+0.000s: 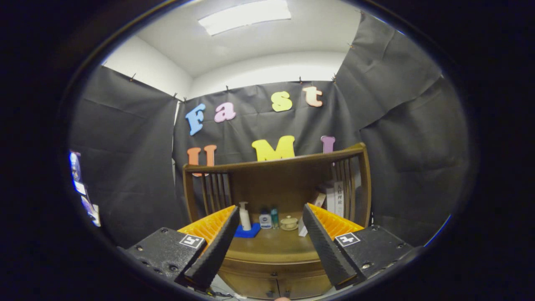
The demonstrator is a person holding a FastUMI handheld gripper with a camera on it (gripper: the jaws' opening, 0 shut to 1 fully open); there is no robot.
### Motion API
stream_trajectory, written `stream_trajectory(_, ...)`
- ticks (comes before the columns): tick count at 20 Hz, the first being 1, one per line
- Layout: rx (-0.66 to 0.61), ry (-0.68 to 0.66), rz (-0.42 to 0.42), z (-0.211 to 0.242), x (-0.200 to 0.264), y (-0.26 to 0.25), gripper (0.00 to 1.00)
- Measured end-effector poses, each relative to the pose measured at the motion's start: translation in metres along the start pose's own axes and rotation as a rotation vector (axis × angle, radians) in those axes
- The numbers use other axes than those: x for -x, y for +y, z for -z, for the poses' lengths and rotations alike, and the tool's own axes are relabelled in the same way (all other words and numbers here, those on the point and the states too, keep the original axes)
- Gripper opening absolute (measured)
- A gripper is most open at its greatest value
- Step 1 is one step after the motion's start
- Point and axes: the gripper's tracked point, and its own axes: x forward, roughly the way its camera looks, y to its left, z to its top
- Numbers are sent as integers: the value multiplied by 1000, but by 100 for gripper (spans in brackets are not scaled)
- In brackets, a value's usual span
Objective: Pull open the drawer, take out the items inside it, and place them on the countertop above the cabinet.
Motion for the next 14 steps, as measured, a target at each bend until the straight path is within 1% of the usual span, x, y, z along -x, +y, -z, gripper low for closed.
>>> stream_trajectory(3,25,54,-3,54,-14,6,99)
stream_trajectory(6,25,116,-3,110,-32,10,99)
stream_trajectory(10,-24,205,21,179,-53,7,90)
stream_trajectory(11,-28,228,29,198,-57,4,85)
stream_trajectory(13,-15,254,59,227,-66,-6,79)
stream_trajectory(14,-6,265,72,239,-70,-10,79)
